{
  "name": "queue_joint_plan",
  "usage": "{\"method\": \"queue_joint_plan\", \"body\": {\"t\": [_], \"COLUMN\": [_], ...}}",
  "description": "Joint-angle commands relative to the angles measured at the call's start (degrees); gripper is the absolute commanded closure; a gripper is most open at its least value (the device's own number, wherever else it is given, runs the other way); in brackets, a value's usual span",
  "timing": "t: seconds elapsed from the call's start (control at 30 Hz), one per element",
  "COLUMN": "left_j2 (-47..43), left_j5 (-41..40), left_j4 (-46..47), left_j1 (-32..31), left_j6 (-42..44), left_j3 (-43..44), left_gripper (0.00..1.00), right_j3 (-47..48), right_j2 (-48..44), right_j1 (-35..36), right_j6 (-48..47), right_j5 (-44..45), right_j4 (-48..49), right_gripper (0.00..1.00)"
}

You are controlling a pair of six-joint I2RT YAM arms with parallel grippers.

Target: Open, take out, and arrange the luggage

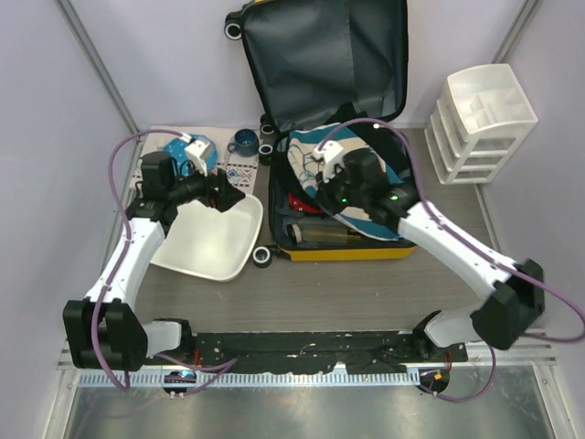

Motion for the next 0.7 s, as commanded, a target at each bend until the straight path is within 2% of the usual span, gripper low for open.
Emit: {"method": "queue_joint_plan", "body": {"t": [0.0,0.13,0.23,0.37,0.43,0.5,0.57,0.67], "left_j2": [4.0,8.1,11.3,16.3,19.2,20.1,20.3,21.7], "left_j5": [8.0,10.3,8.8,7.5,8.8,11.0,10.4,8.8], "left_j4": [5.6,9.3,12.0,20.0,18.5,13.4,13.0,13.8], "left_j1": [-3.3,-6.9,-10.9,-13.5,-14.7,-16.0,-18.0,-19.1], "left_j6": [21.0,31.8,39.4,41.7,45.6,53.0,60.1,62.3], "left_j3": [2.4,3.5,4.0,4.4,5.7,6.2,4.1,3.2], "left_gripper": [0.14,0.14,0.14,0.14,0.14,0.14,0.14,0.19], "right_j3": [0.7,-0.8,-1.2,-1.8,-2.1,-2.2,-2.0,-2.5], "right_j2": [-7.1,-12.9,-17.4,-22.8,-23.8,-24.7,-25.4,-26.7], "right_j1": [-4.2,-7.4,-9.0,-9.3,-9.3,-9.3,-9.3,-9.3], "right_j6": [-7.3,-12.8,-16.4,-17.9,-16.7,-15.8,-15.2,-14.5], "right_j5": [-9.2,-11.2,-11.6,-11.4,-11.3,-10.6,-9.6,-9.0], "right_j4": [-8.4,-15.9,-20.7,-25.2,-25.9,-25.9,-25.9,-25.9], "right_gripper": [0.99,0.99,0.99,0.99,0.99,0.99,0.99,0.99]}}
